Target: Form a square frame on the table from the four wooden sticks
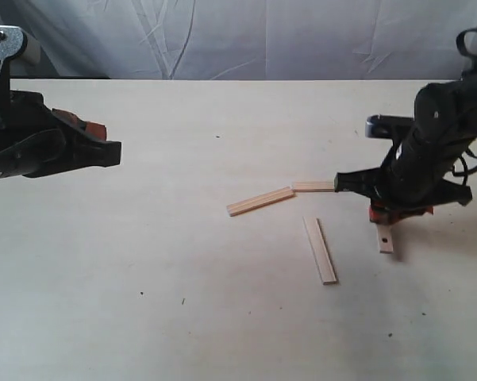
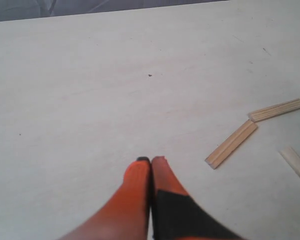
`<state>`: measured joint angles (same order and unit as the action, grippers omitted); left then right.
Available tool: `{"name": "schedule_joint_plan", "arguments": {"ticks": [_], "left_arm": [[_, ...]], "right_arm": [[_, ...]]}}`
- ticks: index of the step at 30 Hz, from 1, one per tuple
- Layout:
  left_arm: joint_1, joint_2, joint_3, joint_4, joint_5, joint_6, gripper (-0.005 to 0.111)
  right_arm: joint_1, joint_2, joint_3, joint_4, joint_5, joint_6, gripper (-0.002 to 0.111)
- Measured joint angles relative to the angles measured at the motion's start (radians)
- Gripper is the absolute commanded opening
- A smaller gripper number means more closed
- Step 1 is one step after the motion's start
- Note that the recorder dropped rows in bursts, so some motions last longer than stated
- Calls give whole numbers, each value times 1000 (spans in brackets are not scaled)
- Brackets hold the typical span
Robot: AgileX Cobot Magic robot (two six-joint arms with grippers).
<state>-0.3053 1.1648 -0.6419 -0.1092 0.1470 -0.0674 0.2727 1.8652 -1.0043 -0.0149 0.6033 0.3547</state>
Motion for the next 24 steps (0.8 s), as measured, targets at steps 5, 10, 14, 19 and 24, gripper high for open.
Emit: {"name": "schedule_joint_plan", "arguments": {"ticks": [5, 10, 14, 19, 24], "left_arm": [[0, 0, 0, 0, -2, 0, 0], [0, 0, 0, 0, -6, 0, 0], [0, 0, 0, 0, -6, 0, 0], [0, 0, 0, 0, -6, 0, 0], [0, 0, 0, 0, -6, 0, 0]], "right_arm": [[0, -17, -123, 23, 31, -136, 0], [0, 19, -134, 25, 22, -218, 0], [0, 86, -134, 25, 1, -240, 2], [0, 133, -134, 61, -45, -242, 12], [0, 135, -134, 65, -77, -242, 19]]}}
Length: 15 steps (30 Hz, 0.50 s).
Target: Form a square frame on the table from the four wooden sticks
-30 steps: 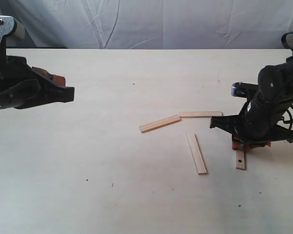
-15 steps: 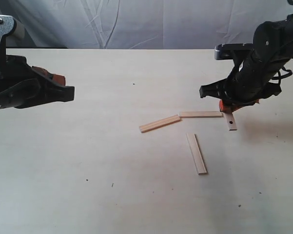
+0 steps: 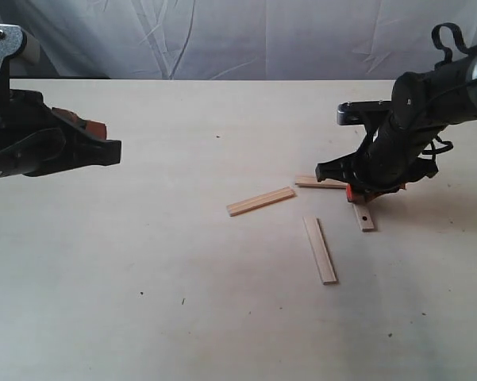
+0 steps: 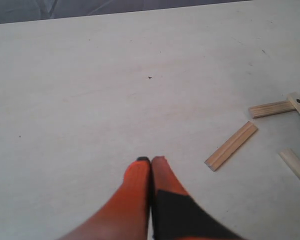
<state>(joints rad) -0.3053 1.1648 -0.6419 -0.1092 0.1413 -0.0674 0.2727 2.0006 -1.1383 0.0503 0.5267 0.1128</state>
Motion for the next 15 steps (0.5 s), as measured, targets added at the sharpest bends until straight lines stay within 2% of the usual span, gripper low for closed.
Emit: {"name": "schedule_joint_plan", "arguments": {"ticks": [2, 7, 12, 15], "left_arm": [[0, 0, 0, 0, 0, 0, 0], [0, 0, 0, 0, 0, 0, 0], [0, 0, 0, 0, -1, 0, 0], [0, 8, 0, 0, -5, 0, 0]], "right_arm": [[0, 0, 0, 0, 0, 0, 24], [0, -20, 0, 0, 0, -2, 47], [2, -113, 0, 64, 0, -2, 47], [80, -117, 0, 108, 83, -6, 47]]}}
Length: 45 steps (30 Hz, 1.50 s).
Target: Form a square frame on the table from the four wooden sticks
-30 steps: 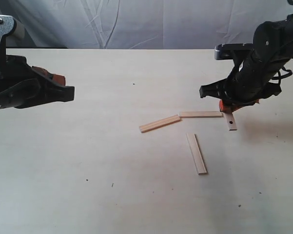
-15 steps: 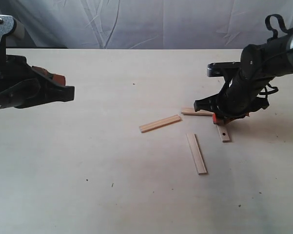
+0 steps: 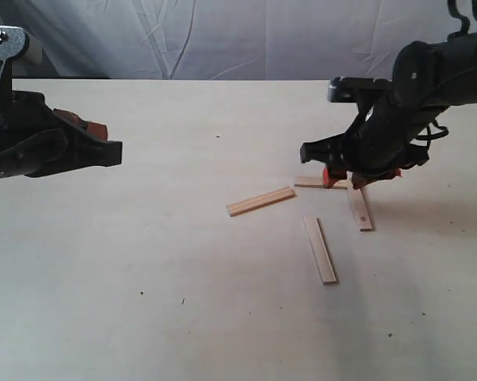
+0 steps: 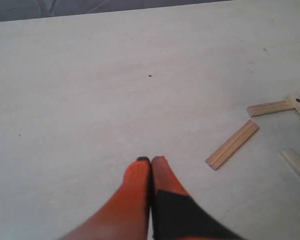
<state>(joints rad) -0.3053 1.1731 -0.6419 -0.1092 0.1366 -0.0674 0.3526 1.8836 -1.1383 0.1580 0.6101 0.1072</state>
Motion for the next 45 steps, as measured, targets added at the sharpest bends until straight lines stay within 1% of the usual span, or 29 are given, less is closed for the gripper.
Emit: {"name": "schedule_joint_plan", "arguments": {"ticks": [4, 7, 8, 10, 13, 16, 21, 24, 25, 26, 34, 35, 37, 39, 42, 45], "left_arm": [[0, 4, 0, 0, -4, 0, 0], [0, 4, 0, 0, -4, 0, 0], [0, 4, 0, 0, -6, 0, 0], [0, 4, 0, -18, -11, 0, 0], [0, 4, 0, -33, -11, 0, 0], [0, 4, 0, -38, -13, 0, 0], [0, 4, 0, -42, -17, 0, 0], [0, 4, 0, -43, -19, 0, 0], [0, 4, 0, -45, -19, 0, 0], [0, 4, 0, -45, -19, 0, 0], [0, 4, 0, -49, -19, 0, 0], [0, 4, 0, -49, -19, 0, 0], [0, 4, 0, -49, -19, 0, 0], [0, 4, 0, -49, -19, 0, 0], [0, 4, 0, -51, -19, 0, 0], [0, 4, 0, -51, -19, 0, 0]], "right_arm": [[96, 18, 7, -10, 124, 9, 47], [136, 18, 46, -18, 115, 35, 47], [145, 18, 69, -20, 96, 38, 45], [149, 18, 111, -20, 67, 41, 36], [150, 28, 131, -22, 53, 41, 17], [150, 36, 134, -17, 45, 44, -1], [150, 36, 128, -6, 41, 44, -1], [150, -12, 40, -17, 43, 89, -1], [150, -25, -9, -36, 30, 139, -1], [150, -25, -21, -47, 21, 164, -1], [150, 110, -32, -207, -76, 442, -1], [150, 122, -32, -217, -84, 463, 1], [150, 136, -32, -234, -88, 474, 13], [150, 138, -32, -240, -88, 480, 34], [150, 146, -32, -248, -88, 487, 38], [150, 137, -33, -248, -86, 493, 38]]}}
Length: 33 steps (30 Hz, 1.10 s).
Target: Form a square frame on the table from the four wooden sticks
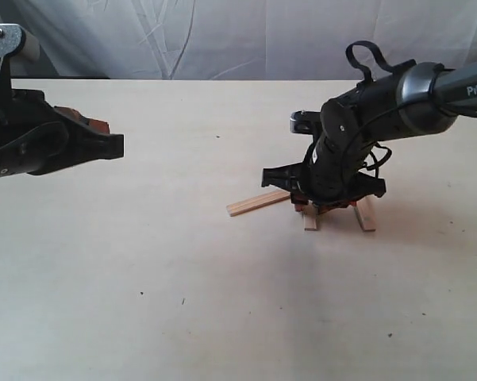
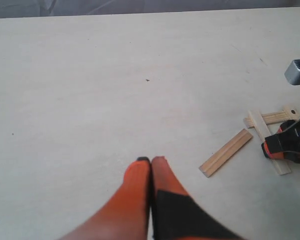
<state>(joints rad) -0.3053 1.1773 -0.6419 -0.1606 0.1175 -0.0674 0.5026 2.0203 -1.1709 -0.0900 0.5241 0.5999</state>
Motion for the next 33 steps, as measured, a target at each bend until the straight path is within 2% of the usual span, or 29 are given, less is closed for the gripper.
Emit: {"name": "schedule_joint_plan", "arguments": {"ticks": [7, 12, 16, 25, 28, 33], "left_arm": [[0, 0, 0, -24, 0, 0, 0], [0, 0, 0, -24, 0, 0, 0], [0, 0, 0, -24, 0, 0, 0], [0, 0, 0, 57, 0, 0, 0], [0, 0, 0, 62, 0, 0, 0], [62, 0, -14, 42, 2, 0, 0]], "right_arm": [[11, -82, -85, -2, 58, -16, 38], [68, -56, -139, 30, 87, -36, 38], [93, -5, -166, 50, 102, -144, 38], [91, 13, -291, 53, 252, -974, 38], [90, 14, -313, 144, 277, -1253, 38], [90, 44, -320, 243, 294, -1564, 38]]}}
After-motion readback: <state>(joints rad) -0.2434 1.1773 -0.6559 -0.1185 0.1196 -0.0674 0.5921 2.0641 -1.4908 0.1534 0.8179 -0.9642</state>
